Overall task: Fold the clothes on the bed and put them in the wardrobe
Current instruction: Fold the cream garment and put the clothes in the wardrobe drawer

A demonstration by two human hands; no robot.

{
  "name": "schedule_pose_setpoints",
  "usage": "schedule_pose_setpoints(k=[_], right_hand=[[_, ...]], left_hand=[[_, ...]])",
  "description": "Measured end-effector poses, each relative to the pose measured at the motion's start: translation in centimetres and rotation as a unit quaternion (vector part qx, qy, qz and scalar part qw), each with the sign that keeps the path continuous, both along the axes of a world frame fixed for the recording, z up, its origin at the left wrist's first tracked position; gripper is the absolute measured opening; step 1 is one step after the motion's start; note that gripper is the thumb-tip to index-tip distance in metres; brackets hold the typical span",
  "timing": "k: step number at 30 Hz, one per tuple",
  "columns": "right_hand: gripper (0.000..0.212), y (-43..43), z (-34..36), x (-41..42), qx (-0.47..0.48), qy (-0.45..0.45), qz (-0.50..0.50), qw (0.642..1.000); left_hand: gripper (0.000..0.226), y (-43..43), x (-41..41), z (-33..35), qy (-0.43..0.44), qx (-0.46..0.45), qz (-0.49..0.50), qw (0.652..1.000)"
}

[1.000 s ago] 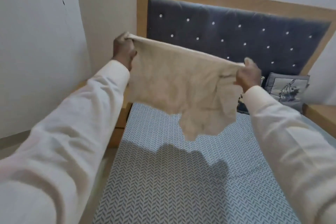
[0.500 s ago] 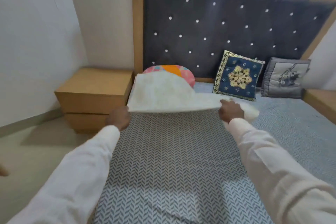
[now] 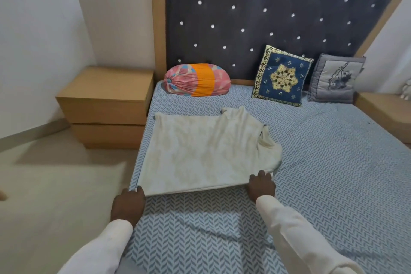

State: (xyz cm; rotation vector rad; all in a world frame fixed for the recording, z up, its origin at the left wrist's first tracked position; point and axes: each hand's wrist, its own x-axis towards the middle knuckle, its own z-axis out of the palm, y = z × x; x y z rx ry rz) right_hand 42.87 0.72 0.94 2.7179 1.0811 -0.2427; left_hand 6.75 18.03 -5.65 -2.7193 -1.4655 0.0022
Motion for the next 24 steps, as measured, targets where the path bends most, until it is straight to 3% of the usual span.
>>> schedule_pose_setpoints(k=[4,7,9,11,12,13,16,19,21,22,24], right_hand=[[0.036,-1.8,0.0,-1.2,0.0,-0.008,0.01,1.0],[0.035,-3.0,0.3,-1.8,-0.014,0.039,-0.011,0.999],[0.04,-3.9,0.8,-2.0,-0.016,0.092,-0.029,0.995],[0.037,-4.3,1.9,-1.8,0.063,0.203,-0.05,0.976],[0.027,-4.3,3.2,-2.1,0.14,0.286,-0.076,0.945],[0.017,-4.1,4.5,-2.4,0.236,0.377,-0.113,0.889],[0.022,-3.6,10.7,-4.6,0.393,0.529,-0.107,0.745],[0.035,-4.0,17.0,-6.3,0.455,0.6,-0.037,0.657],[0.022,-5.2,20.8,-7.2,0.511,0.629,-0.013,0.586],[0.022,-5.8,22.2,-7.4,0.531,0.634,-0.001,0.562],[0.043,-6.7,24.7,-7.6,0.566,0.649,0.017,0.508]], left_hand=[[0.054,-2.1,-1.3,1.0,0.03,-0.05,0.025,0.998],[0.023,-4.6,-2.2,4.0,0.062,-0.078,0.037,0.994],[0.025,-4.7,-2.8,4.6,0.009,-0.197,0.092,0.976],[0.031,-4.7,-3.2,6.0,-0.115,-0.349,0.103,0.924],[0.028,-4.9,-3.1,7.3,-0.192,-0.402,0.09,0.891],[0.026,-4.8,-2.4,8.9,-0.262,-0.43,0.072,0.861],[0.023,-6.0,0.4,15.5,-0.402,-0.491,0.0,0.772],[0.025,-7.1,3.1,21.8,-0.479,-0.576,-0.086,0.657],[0.028,-7.7,3.5,25.8,-0.513,-0.602,-0.115,0.601],[0.031,-7.9,3.4,27.4,-0.518,-0.612,-0.126,0.584],[0.031,-7.5,2.9,29.3,-0.511,-0.629,-0.122,0.573]])
